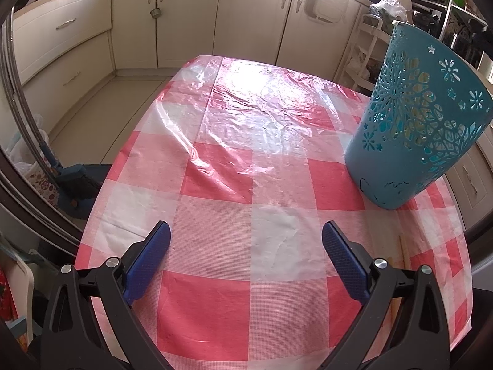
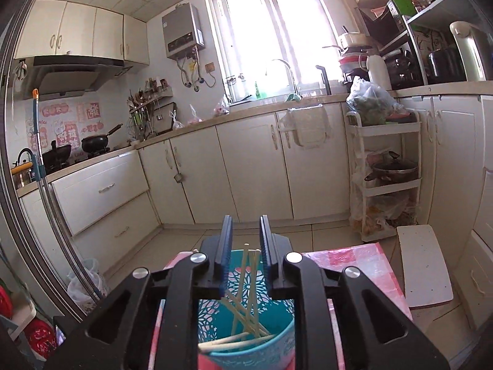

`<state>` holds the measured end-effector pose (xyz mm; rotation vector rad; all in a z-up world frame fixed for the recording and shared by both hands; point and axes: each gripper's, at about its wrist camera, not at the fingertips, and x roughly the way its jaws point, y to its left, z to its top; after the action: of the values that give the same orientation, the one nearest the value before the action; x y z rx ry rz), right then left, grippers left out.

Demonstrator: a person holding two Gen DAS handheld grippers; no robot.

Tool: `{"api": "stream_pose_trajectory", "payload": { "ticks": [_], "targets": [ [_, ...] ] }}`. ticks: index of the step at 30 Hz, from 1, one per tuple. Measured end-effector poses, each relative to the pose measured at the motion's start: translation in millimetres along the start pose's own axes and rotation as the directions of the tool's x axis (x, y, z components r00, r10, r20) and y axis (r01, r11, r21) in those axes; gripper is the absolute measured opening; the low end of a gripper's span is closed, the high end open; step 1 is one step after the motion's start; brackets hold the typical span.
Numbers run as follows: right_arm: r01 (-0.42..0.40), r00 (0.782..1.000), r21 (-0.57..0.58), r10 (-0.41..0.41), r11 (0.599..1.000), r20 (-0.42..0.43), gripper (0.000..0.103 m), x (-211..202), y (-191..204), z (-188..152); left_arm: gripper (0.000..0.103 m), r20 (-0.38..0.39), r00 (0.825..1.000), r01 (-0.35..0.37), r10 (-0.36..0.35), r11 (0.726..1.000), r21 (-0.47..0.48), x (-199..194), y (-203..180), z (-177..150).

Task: Organize utensils
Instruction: 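Lift the chopstick with the right gripper over the basket and open it, then move the right gripper back and close it on another chopstick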

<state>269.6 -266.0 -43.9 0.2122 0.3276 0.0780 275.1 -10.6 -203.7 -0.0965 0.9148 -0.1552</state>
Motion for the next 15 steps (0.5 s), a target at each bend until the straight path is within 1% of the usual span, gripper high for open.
{"api": "stream_pose_trajectory", "payload": {
  "ticks": [2,5,8,10,12,14,15],
  "targets": [
    [-0.009,1.000,-0.022,0.009,1.000,0.024,0.028,-21,5,2,0.095,-0.001,1.000,-0.002,0.002,1.000,0.002,0,0,0],
    [-0.021,0.999,-0.061,0.024,0.998,0.049,0.036,-55,15,-3,0.095,-0.002,1.000,-0.005,0.005,1.000,0.003,1,0,1],
    [-0.031,0.999,-0.107,0.032,0.994,0.011,0.040,-79,25,-22,0.095,-0.002,1.000,-0.004,0.004,1.000,0.003,1,0,0],
    [-0.032,0.998,-0.126,0.026,0.991,-0.051,0.040,-85,29,-43,0.095,-0.001,1.000,-0.004,0.004,1.000,0.003,1,0,0],
    [-0.039,0.989,-0.121,0.021,0.992,-0.146,0.040,-82,30,-69,0.095,-0.001,1.000,-0.004,0.004,1.000,0.003,1,0,1],
    [-0.035,0.971,-0.109,0.008,0.993,-0.240,0.040,-73,28,-91,0.095,-0.001,1.000,-0.004,0.004,1.000,0.004,1,0,1],
    [-0.034,0.956,-0.098,0.003,0.995,-0.295,0.040,-66,26,-102,0.095,-0.001,1.000,-0.004,0.004,1.000,0.003,1,0,0]
  ]
}}
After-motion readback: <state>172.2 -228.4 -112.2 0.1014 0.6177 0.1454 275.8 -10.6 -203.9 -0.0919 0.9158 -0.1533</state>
